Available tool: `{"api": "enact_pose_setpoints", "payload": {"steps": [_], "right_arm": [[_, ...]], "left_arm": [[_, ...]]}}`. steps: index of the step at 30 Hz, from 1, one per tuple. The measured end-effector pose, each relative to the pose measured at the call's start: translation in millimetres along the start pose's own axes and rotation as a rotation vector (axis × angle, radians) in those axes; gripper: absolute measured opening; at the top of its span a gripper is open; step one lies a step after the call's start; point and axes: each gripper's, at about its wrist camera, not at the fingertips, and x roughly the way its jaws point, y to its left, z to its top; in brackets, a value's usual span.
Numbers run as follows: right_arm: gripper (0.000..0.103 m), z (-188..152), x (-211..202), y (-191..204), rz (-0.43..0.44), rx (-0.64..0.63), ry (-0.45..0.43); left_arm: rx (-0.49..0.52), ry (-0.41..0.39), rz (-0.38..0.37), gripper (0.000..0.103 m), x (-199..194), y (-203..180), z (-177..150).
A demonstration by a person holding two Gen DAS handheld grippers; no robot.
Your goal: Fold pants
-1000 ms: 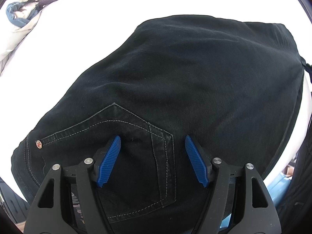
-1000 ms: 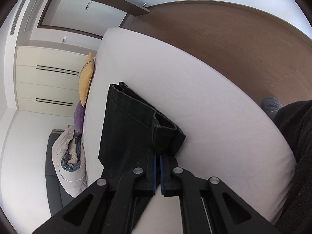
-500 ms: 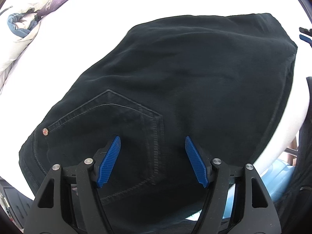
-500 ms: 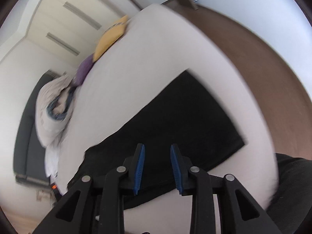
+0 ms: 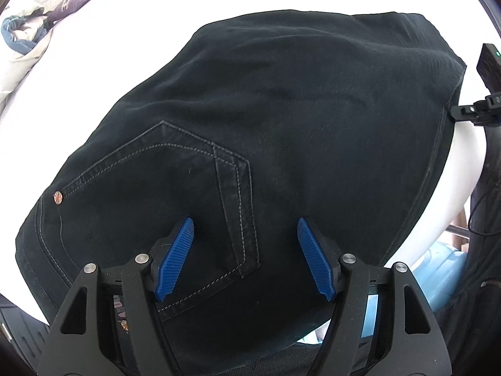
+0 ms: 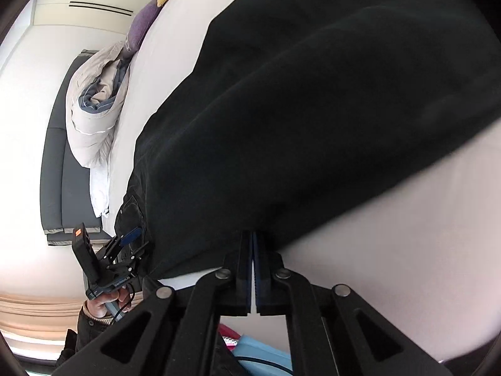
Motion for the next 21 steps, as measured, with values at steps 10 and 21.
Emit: {"api": "enact_pose_setpoints", "payload": {"steps": [10,21], "right_arm": [[0.048,1,23,-5,0.239,0.173,-0.014],[0.048,1,34,-14,0.338,0.285,0.023]], "left_arm": [[-0.014,-0.014,0.011,0.068,3,0,-3],[-0.026,-0.020,0.021,0.068,7,-13,-5]]}}
